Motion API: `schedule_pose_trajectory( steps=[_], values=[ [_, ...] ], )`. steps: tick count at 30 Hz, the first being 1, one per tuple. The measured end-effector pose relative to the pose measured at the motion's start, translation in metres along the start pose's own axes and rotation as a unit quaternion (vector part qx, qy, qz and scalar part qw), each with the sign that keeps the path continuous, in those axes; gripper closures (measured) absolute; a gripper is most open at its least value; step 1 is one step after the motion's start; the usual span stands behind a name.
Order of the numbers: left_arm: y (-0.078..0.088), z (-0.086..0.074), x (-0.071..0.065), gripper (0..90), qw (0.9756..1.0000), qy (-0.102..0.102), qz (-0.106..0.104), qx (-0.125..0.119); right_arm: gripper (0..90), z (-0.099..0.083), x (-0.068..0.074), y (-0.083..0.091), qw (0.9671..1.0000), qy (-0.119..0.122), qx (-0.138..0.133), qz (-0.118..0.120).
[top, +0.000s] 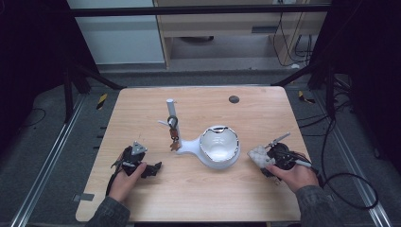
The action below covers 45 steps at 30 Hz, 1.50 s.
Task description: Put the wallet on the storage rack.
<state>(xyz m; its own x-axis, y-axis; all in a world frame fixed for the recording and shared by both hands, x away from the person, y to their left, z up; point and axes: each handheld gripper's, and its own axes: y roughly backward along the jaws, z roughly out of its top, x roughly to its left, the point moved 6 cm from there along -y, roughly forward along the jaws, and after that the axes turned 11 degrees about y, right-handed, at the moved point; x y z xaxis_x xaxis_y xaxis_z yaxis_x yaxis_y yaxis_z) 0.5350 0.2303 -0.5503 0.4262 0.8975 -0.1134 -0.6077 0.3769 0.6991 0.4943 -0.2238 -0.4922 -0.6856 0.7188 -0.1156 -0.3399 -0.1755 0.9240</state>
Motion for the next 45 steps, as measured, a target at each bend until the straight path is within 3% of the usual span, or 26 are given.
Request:
schedule_pose_trajectory(
  steps=[9, 17, 33, 45],
  values=[
    [0.0, 0.0, 0.0, 1.2, 1.0, 0.0, 0.0, 0.0, 30.7, 0.026, 0.013, 0.043, 0.9986, 0.05, -0.01, -0.013],
    [0.0, 0.0, 0.0, 1.0, 1.0, 0.0, 0.0, 0.0, 30.8, 0.05, 0.024, 0.065, 0.9959, 0.087, -0.013, -0.017],
    [0.0, 0.0, 0.0, 1.0, 1.0, 0.0, 0.0, -0.001, 31.1, 0.085, 0.046, 0.079, 0.9907, 0.136, -0.007, -0.013],
    [0.0, 0.0, 0.0, 0.9, 1.0, 0.0, 0.0, 0.0, 31.1, 0.102, 0.057, 0.075, 0.9877, 0.156, 0.003, -0.009]
  ],
)
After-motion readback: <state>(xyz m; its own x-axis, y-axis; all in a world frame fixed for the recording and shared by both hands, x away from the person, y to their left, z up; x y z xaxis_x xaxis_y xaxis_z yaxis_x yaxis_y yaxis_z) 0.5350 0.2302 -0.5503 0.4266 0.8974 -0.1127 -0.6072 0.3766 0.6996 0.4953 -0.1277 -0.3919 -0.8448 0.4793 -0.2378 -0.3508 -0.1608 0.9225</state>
